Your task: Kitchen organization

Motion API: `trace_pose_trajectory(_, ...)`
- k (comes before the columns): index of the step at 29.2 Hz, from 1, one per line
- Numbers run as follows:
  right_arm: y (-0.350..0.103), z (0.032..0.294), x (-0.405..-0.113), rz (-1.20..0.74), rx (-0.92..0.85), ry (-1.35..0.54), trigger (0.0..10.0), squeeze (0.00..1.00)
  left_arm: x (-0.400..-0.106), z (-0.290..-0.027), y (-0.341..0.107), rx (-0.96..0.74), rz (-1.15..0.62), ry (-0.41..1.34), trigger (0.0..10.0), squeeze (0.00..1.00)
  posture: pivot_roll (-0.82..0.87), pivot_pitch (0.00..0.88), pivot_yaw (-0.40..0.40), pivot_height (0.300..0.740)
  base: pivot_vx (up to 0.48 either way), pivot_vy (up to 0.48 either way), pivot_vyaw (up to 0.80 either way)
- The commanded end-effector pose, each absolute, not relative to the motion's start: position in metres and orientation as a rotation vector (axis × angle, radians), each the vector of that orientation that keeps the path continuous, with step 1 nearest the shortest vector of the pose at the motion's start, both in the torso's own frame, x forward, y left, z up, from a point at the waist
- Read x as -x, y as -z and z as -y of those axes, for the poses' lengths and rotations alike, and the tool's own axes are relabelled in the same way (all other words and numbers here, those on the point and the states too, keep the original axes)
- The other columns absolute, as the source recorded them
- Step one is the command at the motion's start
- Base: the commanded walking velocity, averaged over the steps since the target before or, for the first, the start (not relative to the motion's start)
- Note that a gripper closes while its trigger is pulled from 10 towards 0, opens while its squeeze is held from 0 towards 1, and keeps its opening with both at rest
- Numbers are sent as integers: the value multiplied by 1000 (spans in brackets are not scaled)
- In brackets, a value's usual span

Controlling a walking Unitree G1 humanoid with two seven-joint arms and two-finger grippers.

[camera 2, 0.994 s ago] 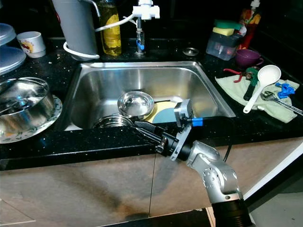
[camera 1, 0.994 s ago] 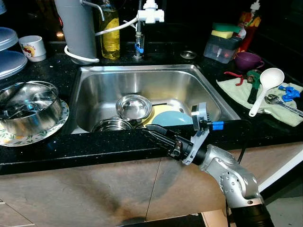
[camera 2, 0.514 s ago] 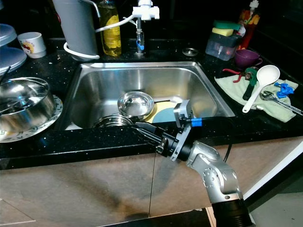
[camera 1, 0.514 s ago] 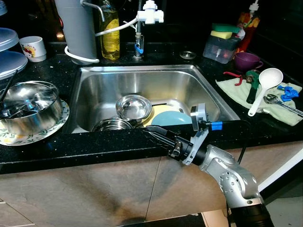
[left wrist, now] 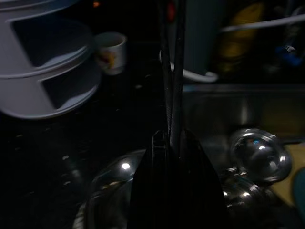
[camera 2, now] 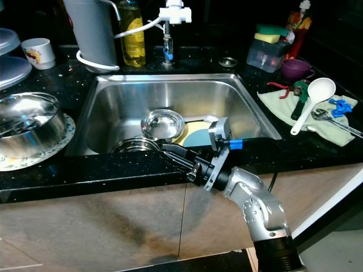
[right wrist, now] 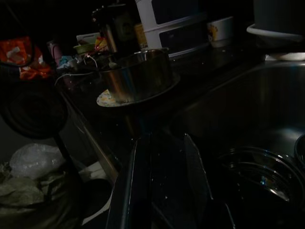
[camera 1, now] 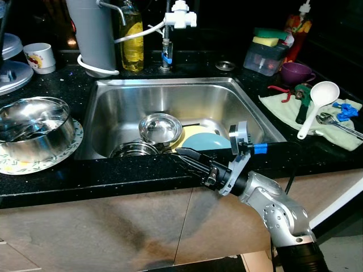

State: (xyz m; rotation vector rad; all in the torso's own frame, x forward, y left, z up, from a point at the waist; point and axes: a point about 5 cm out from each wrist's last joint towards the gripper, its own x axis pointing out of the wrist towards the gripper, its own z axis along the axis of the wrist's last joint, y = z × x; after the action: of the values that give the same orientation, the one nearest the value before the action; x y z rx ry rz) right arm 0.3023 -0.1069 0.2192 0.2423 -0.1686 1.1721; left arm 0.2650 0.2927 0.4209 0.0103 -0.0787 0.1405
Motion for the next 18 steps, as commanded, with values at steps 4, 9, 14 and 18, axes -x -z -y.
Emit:
trace_pose_trajectory(4,-224,111,-305,187,-248,-1135,10000,0,-279,-238,-420,-143,160,152,0,0,45,131,-61,740,0,0,0)
trace_pose_trajectory(9,-223,120,-320,186,-204,-964,10000,0,-304,-177,-387,-292,167,366,0,0,41,136,-57,740,0,0,0)
trace_pose_trajectory(14,-214,128,-327,140,9,-867,10000,0,-328,-158,-369,-487,183,315,0,0,38,145,-54,740,0,0,0)
trace_pose_trajectory(18,-209,128,-326,112,143,-880,10000,0,-342,-149,-362,-641,214,289,0,0,37,148,-51,740,0,0,0)
